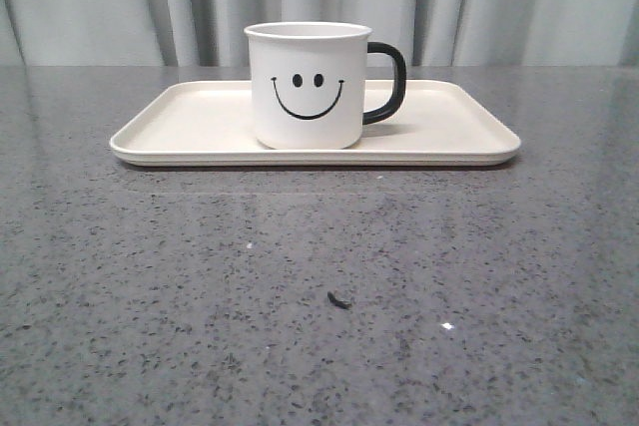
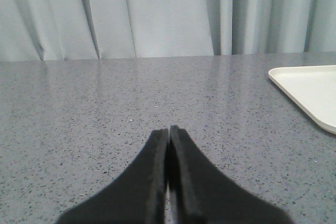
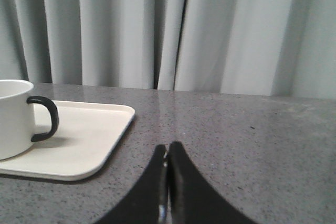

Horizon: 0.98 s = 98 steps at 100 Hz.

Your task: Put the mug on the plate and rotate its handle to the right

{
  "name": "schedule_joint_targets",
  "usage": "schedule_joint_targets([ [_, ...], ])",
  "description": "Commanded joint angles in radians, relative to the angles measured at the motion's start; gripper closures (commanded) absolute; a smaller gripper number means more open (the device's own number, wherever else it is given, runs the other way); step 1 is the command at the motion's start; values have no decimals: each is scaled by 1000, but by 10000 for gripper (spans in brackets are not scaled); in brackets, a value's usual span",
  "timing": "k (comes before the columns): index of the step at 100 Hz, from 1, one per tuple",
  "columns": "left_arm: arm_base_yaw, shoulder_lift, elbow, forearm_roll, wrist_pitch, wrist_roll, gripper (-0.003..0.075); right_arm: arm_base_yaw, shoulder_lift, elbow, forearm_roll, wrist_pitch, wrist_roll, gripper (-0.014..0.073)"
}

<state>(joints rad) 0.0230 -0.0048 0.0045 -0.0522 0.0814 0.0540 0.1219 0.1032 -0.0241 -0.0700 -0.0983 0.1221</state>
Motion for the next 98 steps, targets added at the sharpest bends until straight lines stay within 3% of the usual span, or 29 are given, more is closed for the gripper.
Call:
schedule_joint_targets([
  [1, 3, -32, 4, 0, -81, -9, 739, -35, -45, 13, -14, -87, 7, 655],
  [12, 3, -32, 4, 0, -81, -9, 739, -70, -139, 51, -14, -64, 7, 655],
  [38, 3, -32, 4, 0, -81, -9, 739, -82, -135, 50, -12, 35, 7, 655],
  [98, 3, -32, 4, 0, -81, -9, 739, -82, -134, 50, -12, 39, 7, 655],
])
